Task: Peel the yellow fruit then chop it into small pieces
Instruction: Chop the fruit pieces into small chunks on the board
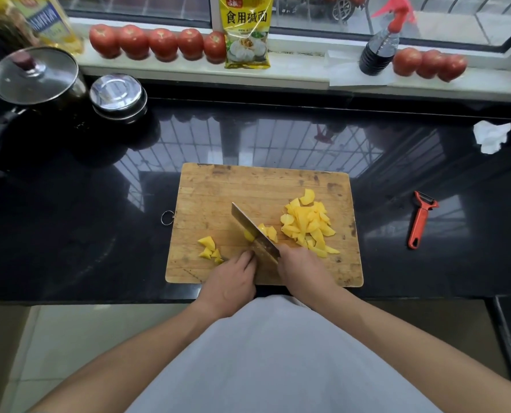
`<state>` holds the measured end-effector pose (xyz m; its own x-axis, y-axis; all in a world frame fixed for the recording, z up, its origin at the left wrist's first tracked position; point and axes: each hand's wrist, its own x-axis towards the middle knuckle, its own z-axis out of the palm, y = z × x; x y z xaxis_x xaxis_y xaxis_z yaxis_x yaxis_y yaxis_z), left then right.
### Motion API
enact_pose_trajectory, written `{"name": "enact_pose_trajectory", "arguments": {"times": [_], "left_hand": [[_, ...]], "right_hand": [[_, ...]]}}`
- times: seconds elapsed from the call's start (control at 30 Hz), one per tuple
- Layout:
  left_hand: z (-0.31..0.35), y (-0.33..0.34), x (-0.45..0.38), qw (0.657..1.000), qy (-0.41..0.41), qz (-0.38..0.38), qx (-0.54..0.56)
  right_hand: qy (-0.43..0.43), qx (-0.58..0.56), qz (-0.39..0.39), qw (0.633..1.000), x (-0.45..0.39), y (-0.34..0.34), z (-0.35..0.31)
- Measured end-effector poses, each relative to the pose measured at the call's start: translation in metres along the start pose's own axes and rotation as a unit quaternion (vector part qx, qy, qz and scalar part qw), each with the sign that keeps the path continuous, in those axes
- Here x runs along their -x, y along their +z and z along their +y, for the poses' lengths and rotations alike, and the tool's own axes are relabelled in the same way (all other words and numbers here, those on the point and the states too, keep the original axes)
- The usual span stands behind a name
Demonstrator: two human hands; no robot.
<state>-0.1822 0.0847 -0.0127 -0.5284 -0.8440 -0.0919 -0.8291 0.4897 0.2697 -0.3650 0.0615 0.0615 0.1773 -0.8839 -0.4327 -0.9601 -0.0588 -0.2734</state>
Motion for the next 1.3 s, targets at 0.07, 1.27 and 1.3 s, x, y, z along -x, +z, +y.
{"name": "enact_pose_trajectory", "arguments": {"times": [0.07,1.27,1.3], "left_hand": [[0.001,-0.003,0.000,0.999,-0.025,0.001,0.034],[-0.001,-0.010,-0.014,0.995,0.032,-0.079,-0.042],[-0.002,-0.009,-0.015,0.995,0.034,-0.078,-0.042]], "right_hand": [[0.012,-0.005,-0.012,1.000,0.006,-0.001,0.005],[0.032,0.033,-0.075,0.996,0.032,-0.010,0.007],[0.033,0.035,-0.079,0.996,0.031,-0.011,0.007]]}}
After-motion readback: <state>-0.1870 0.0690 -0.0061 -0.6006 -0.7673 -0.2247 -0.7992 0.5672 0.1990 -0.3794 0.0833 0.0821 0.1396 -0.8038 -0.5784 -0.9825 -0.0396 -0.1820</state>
